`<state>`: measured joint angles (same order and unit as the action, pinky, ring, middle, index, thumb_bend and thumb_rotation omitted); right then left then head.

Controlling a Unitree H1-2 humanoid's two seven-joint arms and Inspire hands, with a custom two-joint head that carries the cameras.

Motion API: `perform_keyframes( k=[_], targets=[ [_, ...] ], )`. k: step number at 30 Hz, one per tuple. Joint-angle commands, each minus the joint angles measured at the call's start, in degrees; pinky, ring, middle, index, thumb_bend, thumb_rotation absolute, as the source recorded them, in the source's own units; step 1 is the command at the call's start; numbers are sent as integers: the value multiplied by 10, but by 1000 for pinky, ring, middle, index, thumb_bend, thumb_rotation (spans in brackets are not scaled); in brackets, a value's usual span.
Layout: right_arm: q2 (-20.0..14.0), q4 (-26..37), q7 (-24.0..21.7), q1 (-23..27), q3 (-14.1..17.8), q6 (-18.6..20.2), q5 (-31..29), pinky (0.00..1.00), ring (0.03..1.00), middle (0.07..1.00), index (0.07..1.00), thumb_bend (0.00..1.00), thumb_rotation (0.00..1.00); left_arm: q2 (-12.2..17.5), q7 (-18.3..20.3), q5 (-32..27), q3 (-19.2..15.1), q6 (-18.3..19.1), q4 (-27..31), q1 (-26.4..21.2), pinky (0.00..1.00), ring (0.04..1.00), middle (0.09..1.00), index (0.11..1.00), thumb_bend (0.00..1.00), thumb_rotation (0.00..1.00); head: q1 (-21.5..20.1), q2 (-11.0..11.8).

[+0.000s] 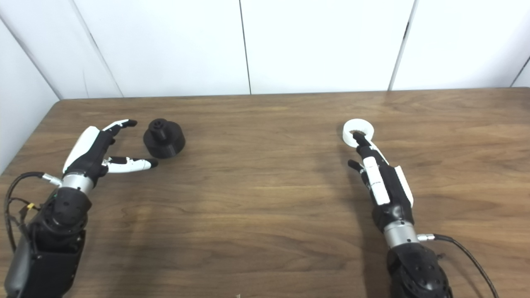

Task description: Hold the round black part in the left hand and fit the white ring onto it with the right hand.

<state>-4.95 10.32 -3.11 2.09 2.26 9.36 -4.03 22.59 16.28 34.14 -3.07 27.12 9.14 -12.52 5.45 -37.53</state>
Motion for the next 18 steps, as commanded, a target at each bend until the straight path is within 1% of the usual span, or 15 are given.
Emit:
perform_keyframes(
  k=[1, 6, 9, 14, 18],
  targets=[
    [0, 20, 0, 16, 1, -25, 1, 867, 971, 956, 889, 547, 901, 19, 5, 18, -8, -2, 1, -34, 867, 959, 930, 851, 907, 242, 1, -1],
    [3, 24, 5, 13, 2, -21, 4, 862, 964, 950, 883, 552, 900, 24, 33, 24, -13, -2, -18, -48, 879, 965, 934, 856, 885, 227, 1, 0],
    [4, 25, 6, 12, 3, -20, 2, 862, 963, 952, 885, 547, 904, 24, 43, 28, -15, -2, -26, -56, 879, 969, 938, 856, 878, 227, 2, 1],
    [2, 24, 5, 11, 4, -24, 1, 852, 960, 948, 883, 561, 900, 26, 45, 37, -12, -2, -42, -68, 862, 961, 936, 850, 885, 230, 5, 3],
    [1, 24, 3, 9, 5, -26, -1, 846, 960, 951, 882, 565, 901, 29, 36, 37, -6, -2, -58, -75, 847, 957, 937, 848, 889, 221, 5, 4]
  ],
)
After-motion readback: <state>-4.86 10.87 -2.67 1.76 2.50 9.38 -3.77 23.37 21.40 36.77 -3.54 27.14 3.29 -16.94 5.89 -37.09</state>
